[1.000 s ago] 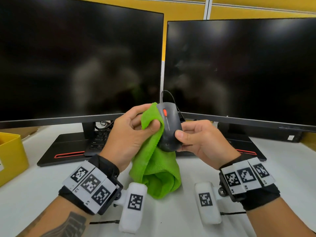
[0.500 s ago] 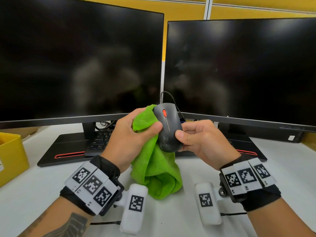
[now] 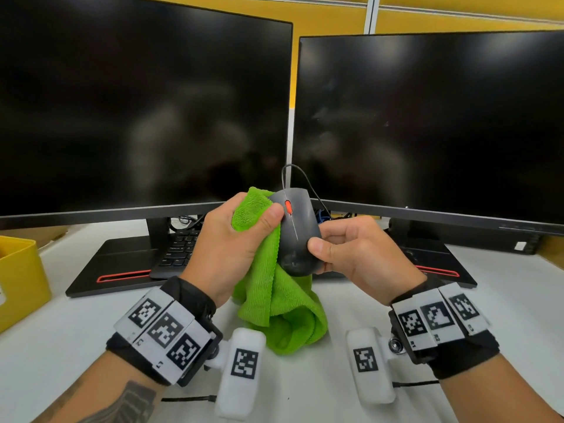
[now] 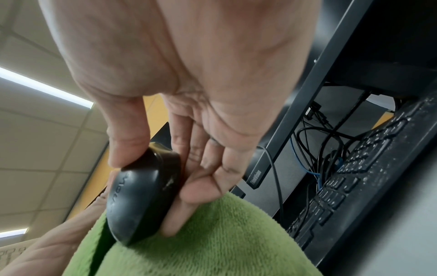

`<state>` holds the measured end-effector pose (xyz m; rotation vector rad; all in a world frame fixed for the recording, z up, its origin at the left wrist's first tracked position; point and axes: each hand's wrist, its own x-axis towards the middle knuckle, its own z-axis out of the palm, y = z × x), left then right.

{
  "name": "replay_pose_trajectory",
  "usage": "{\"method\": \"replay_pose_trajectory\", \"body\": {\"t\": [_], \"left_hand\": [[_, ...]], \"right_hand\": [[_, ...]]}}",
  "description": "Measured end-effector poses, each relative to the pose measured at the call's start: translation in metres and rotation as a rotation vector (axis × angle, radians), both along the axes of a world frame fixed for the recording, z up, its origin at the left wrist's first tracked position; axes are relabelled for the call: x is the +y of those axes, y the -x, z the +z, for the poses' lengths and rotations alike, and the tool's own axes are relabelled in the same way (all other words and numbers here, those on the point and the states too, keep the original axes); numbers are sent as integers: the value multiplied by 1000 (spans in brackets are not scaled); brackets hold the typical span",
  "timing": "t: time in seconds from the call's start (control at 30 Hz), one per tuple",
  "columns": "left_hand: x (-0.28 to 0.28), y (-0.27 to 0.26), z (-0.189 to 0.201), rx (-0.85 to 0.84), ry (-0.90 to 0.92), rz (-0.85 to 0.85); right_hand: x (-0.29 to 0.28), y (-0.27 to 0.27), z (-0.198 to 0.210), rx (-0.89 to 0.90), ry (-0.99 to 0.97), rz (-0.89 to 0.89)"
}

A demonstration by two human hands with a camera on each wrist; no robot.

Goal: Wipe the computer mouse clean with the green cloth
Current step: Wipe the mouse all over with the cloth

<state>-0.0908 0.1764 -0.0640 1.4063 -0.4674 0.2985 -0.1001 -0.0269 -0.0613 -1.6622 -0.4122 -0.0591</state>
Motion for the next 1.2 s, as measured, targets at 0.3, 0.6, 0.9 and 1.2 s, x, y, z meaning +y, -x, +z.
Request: {"method": "replay_pose_trajectory", "body": {"t": [0.3,0.6,0.9,1.2], "left_hand": [[8,-14,5,426,314,-310],[1,-16,-8,189,263,-385],[-2,-12,-16,54,91,-190],[-3,-11,-14,7,23,-188]], "right_hand": [[-9,-8,-1,8,-86,-95],[1,-8,2,-18,-278,-70],[12,0,-2,-23,-222,-23],[7,1,2,34,-350,46]]}}
